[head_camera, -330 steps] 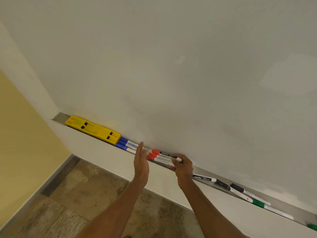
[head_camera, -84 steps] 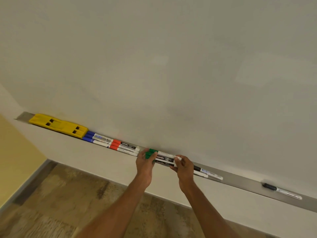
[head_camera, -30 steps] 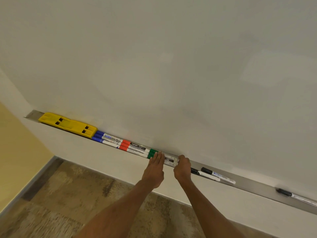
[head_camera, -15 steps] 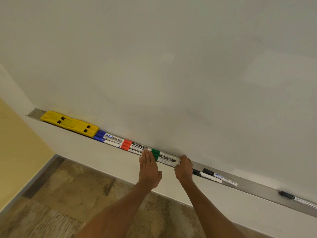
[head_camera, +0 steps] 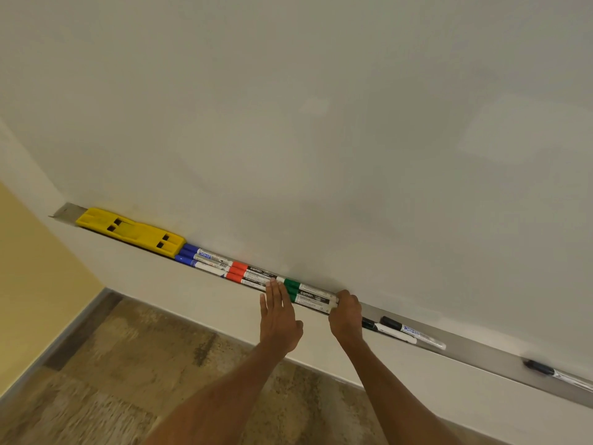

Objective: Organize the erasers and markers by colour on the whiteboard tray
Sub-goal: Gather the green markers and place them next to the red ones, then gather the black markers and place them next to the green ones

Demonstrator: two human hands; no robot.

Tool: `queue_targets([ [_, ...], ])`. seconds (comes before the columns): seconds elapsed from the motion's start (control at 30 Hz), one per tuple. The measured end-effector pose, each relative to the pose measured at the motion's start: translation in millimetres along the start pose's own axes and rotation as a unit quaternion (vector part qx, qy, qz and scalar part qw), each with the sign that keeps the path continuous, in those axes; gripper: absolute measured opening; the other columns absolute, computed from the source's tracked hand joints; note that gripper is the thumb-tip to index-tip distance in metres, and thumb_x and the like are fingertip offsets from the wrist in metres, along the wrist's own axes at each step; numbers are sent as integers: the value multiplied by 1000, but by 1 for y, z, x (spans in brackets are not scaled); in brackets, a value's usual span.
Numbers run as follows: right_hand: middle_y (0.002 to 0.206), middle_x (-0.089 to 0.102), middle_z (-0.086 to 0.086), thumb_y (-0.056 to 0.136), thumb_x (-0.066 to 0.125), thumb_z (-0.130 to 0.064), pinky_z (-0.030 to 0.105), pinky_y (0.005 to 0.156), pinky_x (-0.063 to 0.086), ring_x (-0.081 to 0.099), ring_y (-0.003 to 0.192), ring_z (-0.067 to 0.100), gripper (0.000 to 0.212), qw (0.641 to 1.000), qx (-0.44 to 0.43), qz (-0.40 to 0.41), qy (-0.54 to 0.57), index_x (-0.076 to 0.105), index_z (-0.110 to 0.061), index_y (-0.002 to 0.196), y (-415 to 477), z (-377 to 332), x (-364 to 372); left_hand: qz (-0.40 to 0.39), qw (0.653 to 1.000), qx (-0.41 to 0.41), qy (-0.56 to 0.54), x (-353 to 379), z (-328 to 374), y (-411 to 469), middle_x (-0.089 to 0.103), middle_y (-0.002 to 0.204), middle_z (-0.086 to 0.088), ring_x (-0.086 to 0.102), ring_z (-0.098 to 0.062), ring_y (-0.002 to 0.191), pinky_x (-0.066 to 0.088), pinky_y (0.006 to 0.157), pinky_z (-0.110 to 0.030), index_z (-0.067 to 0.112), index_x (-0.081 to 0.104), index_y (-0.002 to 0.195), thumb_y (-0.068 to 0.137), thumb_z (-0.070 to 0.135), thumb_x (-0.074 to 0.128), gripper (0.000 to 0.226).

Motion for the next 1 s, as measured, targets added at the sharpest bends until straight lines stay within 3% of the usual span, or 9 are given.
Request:
queue_targets([
  [0.3,101,55,15,86,51,2,40,75,54,56,89,28,18,997,-63,37,-33,54,-6,102,-5,14,-21,46,995,84,-15,-2,35,-4,-7,159,-10,-11,-22,147,-10,119,-36,5,-4,149,90,15,45,77],
  [0.43,103,58,13,88,51,-5,40,77,52,55,92,28,16,990,-98,45,-95,59,-7,101,-4,35,-41,55,985,126,-107,5,61,-11,5,159,-5,-1,-18,148,-4,120,-29,7,6,149,89,8,44,71],
  [0.53,101,57,12,88,52,-5,39,75,51,54,94,28,17,985,-93,42,-140,61,-10,101,-4,58,-56,72,971,114,-197,10,76,-20,23,156,-5,18,-19,145,21,118,-32,9,22,147,89,5,47,64],
  [0.63,102,57,9,87,53,-4,37,77,51,54,96,27,20,978,-98,18,-183,65,-13,100,-4,76,-62,106,957,112,-248,14,90,-28,41,146,-9,37,-23,136,36,111,-32,6,35,141,86,1,50,57],
  [0.8,107,55,9,90,54,-9,36,80,48,53,100,26,21,973,-116,-10,-201,65,-14,107,-2,85,-64,105,944,68,-306,19,109,-32,52,132,-7,47,-21,123,34,99,-19,6,46,132,88,3,51,45],
  [0.93,108,54,10,90,57,-13,38,83,48,52,102,27,19,976,-111,-27,-186,65,-12,107,2,89,-66,86,914,19,-396,24,116,-30,60,122,-8,55,-23,114,45,93,-29,6,53,123,84,-3,50,41],
  [1.0,108,54,11,89,58,-12,38,83,48,52,102,28,17,976,-111,-39,-182,65,-10,105,4,90,-66,67,889,-26,-451,27,117,-30,62,117,-9,57,-22,110,47,89,-25,6,55,120,83,-5,49,39],
])
Point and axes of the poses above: each hand's wrist, its own y-axis towards the middle knuckle, its own x-axis out of the palm, z = x × y, the point moved 7 cm from there along y, towards the middle knuckle
